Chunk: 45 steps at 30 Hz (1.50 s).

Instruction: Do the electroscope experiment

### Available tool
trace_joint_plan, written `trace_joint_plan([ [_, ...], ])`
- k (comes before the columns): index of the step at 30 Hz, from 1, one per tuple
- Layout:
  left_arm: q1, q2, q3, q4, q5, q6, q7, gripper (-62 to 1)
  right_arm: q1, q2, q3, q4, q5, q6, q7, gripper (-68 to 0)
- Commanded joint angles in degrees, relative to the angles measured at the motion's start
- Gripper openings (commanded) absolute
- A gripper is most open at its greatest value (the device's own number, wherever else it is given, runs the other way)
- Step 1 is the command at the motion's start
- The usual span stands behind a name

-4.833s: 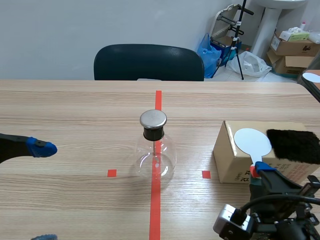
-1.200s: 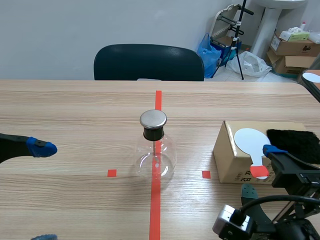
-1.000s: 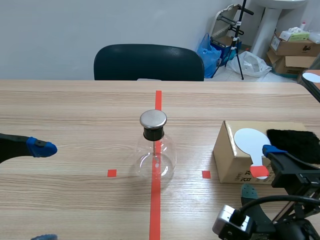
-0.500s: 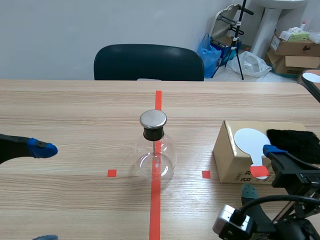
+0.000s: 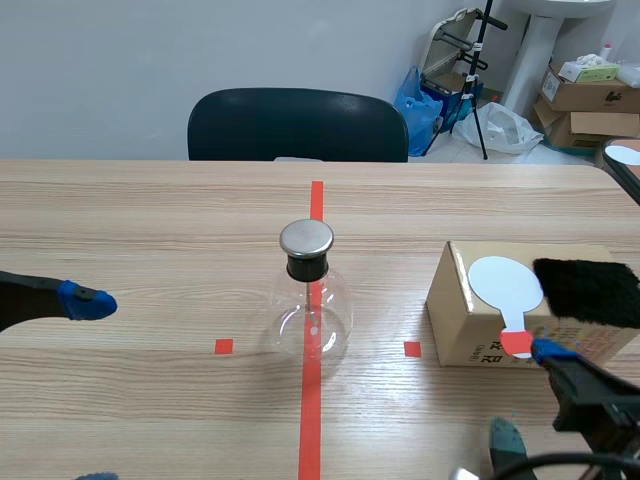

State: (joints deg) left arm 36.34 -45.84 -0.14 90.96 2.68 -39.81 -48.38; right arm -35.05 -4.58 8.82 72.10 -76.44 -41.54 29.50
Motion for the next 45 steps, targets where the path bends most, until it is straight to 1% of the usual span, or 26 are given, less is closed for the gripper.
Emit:
trace_joint_plan([
  [1, -0.02, 1.07, 0.02, 0.13, -2.19, -0.07, 0.44, 1.4, -2.01, 1.20, 0.22, 2.36, 2.75, -3.32, 0.11, 0.4],
  [4, -0.02, 2.03, 0.02, 0.13, -6.51, -0.07, 3.89, 1.4, -5.92, 3.13, 0.22, 5.66, 8.13, -3.32, 2.19, 0.4],
  [7, -0.02, 3.26, 0.02, 0.15, -11.76, -0.07, 7.28, 1.4, -10.21, 5.55, 0.24, 9.73, 15.08, -3.32, 5.60, 0.4],
  [8, -0.02, 3.69, 0.02, 0.20, -12.92, 0.17, 8.04, 1.4, -11.56, 6.47, 0.24, 11.08, 17.27, -3.32, 6.60, 0.4],
  [9, -0.02, 4.24, 0.02, 0.24, -13.88, 1.07, 8.96, 1.4, -13.09, 7.63, 0.24, 12.50, 19.82, -3.32, 7.78, 0.4],
  [10, -0.02, 4.79, 0.02, 0.24, -14.40, 1.99, 9.86, 1.4, -14.45, 8.85, 0.24, 13.77, 22.32, -3.32, 8.76, 0.4],
  [13, -0.02, 6.93, 0.02, 0.24, -14.51, 5.60, 12.11, 1.4, -18.25, 12.66, 0.22, 17.14, 30.29, -3.32, 11.78, 0.4],
  [16, 0.00, 9.16, 0.02, 0.61, -14.47, 9.11, 14.27, 1.4, -21.16, 17.18, 0.22, 19.78, 40.19, -3.32, 15.34, 0.4],
  [17, 0.02, 9.75, 0.00, 1.20, -14.47, 9.38, 15.74, 1.4, -22.01, 18.93, 0.22, 20.70, 43.71, -2.51, 16.22, 0.4],
  [20, 0.48, 10.88, -0.13, 4.04, -14.45, 10.99, 21.68, 1.4, -23.93, 24.11, 0.22, 23.34, 52.94, 2.86, 16.31, 0.4],
  [23, 1.66, 12.59, -1.03, 8.35, -14.45, 13.53, 26.75, 1.4, -25.03, 29.27, 0.22, 26.25, 63.36, 6.78, 16.31, 0.4],
  [25, 2.78, 14.36, -1.92, 11.47, -14.36, 15.12, 28.96, 1.4, -25.14, 32.61, 0.22, 28.28, 70.23, 9.22, 15.93, 0.4],
  [27, 3.69, 16.31, -2.29, 14.27, -13.33, 16.09, 30.73, 1.4, -25.11, 35.91, 0.22, 30.69, 76.06, 11.58, 13.99, 0.4],
  [29, 3.98, 18.29, -2.29, 16.65, -11.80, 17.05, 33.70, 1.4, -25.11, 39.12, 0.22, 33.42, 81.11, 14.45, 10.88, 0.4],
  [31, 3.98, 19.61, -2.29, 18.27, -11.45, 17.92, 37.38, 1.4, -24.83, 41.90, 0.24, 36.11, 85.50, 17.38, 7.87, 0.4],
  [33, 3.96, 19.34, -2.14, 19.30, -11.74, 18.60, 38.91, 1.4, -24.70, 44.15, 0.24, 38.84, 89.29, 19.89, 5.46, 0.4],
  [35, 3.96, 18.69, -2.14, 19.58, -14.36, 19.91, 39.23, 1.4, -24.46, 45.33, 0.24, 41.35, 91.56, 22.40, 3.30, 0.4],
  [37, 3.96, 17.94, -2.14, 19.58, -16.57, 21.09, 39.21, 1.4, -23.28, 45.33, 0.24, 43.67, 92.67, 25.42, 0.04, 0.4],
  [38, 3.93, 17.75, -2.14, 19.58, -17.07, 21.18, 39.21, 1.4, -22.36, 45.22, 0.24, 44.72, 93.37, 27.12, -2.19, 0.4],
  [40, 3.93, 16.90, -2.14, 19.58, -17.07, 21.27, 39.21, 1.4, -20.11, 44.87, 0.24, 46.49, 94.53, 30.40, -7.48, 0.4],
  [42, 3.98, 15.80, -2.12, 19.69, -17.62, 21.55, 39.21, 1.4, -17.33, 44.87, 0.24, 47.52, 96.28, 34.53, -12.68, 0.4],
  [44, 4.66, 14.19, -2.12, 20.04, -19.71, 22.58, 38.97, 1.4, -14.73, 44.74, 0.22, 47.76, 98.01, 39.47, -16.48, 0.4],
  [45, 5.25, 13.42, -2.12, 20.61, -20.83, 22.60, 38.95, 1.4, -13.60, 44.28, 0.22, 47.76, 98.42, 42.01, -18.03, 0.4],
])
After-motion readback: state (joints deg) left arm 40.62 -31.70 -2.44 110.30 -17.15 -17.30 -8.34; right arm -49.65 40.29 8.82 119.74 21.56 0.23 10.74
